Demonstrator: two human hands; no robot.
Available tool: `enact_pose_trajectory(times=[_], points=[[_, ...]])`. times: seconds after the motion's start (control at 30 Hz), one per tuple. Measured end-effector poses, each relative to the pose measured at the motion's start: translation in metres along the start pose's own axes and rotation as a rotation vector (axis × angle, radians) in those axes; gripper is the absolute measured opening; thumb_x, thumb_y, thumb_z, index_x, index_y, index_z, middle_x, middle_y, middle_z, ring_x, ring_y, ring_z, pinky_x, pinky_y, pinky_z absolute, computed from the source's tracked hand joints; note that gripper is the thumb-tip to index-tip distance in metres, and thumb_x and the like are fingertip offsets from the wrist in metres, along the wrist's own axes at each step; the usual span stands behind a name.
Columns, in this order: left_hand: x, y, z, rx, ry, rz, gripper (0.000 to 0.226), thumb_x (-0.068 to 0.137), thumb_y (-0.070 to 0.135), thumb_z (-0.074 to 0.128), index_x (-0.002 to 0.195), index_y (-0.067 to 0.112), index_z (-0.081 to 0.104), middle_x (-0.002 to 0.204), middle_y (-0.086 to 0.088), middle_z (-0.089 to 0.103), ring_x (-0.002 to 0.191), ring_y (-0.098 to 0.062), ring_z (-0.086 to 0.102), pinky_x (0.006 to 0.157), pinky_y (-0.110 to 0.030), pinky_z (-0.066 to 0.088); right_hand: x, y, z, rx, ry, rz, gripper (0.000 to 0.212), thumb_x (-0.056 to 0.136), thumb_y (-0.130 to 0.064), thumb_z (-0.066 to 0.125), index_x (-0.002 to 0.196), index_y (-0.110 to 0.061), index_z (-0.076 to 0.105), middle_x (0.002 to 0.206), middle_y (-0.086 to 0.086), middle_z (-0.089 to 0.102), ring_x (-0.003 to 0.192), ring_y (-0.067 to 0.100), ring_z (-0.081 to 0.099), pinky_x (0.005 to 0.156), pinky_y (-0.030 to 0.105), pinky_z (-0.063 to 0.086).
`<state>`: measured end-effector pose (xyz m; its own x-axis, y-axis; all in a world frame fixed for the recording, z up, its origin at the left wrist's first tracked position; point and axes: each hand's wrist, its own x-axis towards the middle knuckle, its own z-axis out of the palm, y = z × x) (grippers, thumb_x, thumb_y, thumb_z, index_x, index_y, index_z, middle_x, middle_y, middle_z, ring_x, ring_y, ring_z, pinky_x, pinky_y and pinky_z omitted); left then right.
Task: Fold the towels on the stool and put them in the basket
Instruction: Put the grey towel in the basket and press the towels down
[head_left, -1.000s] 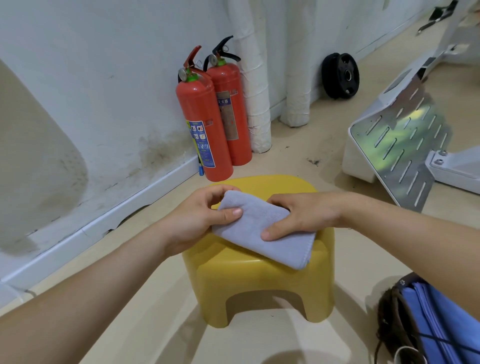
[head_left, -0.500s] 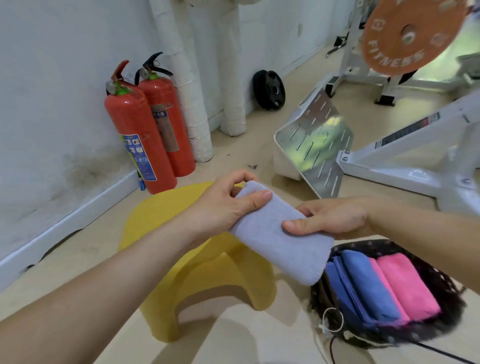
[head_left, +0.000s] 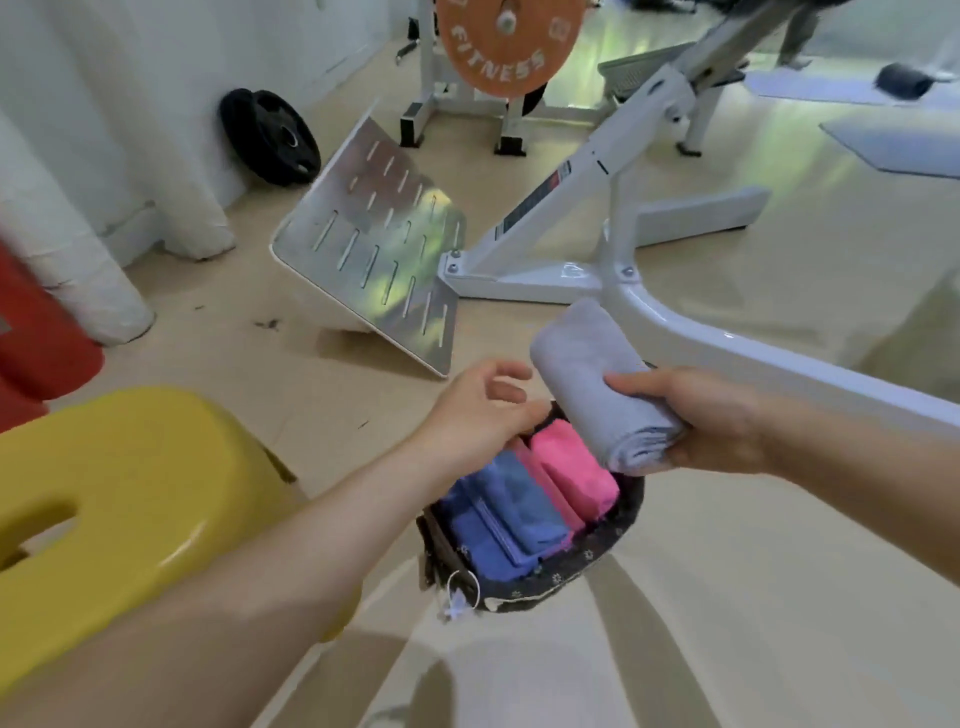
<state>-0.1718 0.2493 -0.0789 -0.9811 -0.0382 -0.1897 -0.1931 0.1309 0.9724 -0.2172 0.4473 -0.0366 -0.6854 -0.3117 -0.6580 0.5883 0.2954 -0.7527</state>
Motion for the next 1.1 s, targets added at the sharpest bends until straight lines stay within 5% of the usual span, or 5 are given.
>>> enact_pose_trajectory(times=[0.1,0.3,0.7,0.97,1.1], points=[[0.015,-0.036,0.017,0.468,-0.165,0.082,0.009,0.083,0.025,0.068,0.092,0.025,0.069,0.094,0.009,0.067,0.089,-0.011,0.062,0.088,-0.029,0.050,0.019,0.017,-0.020,-0.101,0.101,-0.001,0.023,0.094,-0.017,0.054,0.113,-0.006,0.060,0.099,0.011,0.071,0.086,0.025,0.068,0.080,0.038,0.055],[0.029,-0.105,0.035,1.134,-0.354,0.110,0.045,0.089,0.040,0.057,0.128,0.018,0.050,0.129,-0.004,0.044,0.123,-0.026,0.042,0.090,-0.042,0.047,0.080,0.057,-0.017,-0.321,0.120,0.033,0.024,0.088,-0.004,0.056,0.110,-0.011,0.063,0.104,0.011,0.072,0.092,0.028,0.068,0.079,0.040,0.055],[0.025,-0.135,0.035,1.313,-0.365,0.098,0.061,0.088,0.043,0.057,0.134,0.010,0.036,0.120,-0.011,0.044,0.109,-0.028,0.041,0.080,-0.038,0.041,0.164,0.115,0.005,-0.556,0.272,-0.146,0.022,0.089,-0.021,0.040,0.090,-0.006,0.056,0.085,0.011,0.059,0.079,0.026,0.052,0.067,0.030,0.039],[0.026,-0.138,0.033,1.380,-0.335,0.121,0.077,0.085,0.050,0.056,0.142,0.009,0.027,0.125,-0.009,0.044,0.114,-0.028,0.043,0.082,-0.040,0.042,0.180,0.134,0.005,-1.037,0.348,-0.294,0.065,0.092,-0.021,0.041,0.150,-0.022,0.014,0.126,0.011,0.045,0.102,0.034,0.055,0.072,0.036,0.041],[0.034,-0.133,0.035,1.350,-0.306,0.068,0.081,0.078,0.052,0.063,0.140,0.014,0.029,0.122,-0.005,0.045,0.114,-0.026,0.044,0.087,-0.042,0.040,0.175,0.129,0.011,-1.435,0.595,-0.660,0.064,0.082,-0.018,0.055,0.142,-0.020,0.034,0.137,0.013,0.045,0.114,0.033,0.051,0.081,0.044,0.046]])
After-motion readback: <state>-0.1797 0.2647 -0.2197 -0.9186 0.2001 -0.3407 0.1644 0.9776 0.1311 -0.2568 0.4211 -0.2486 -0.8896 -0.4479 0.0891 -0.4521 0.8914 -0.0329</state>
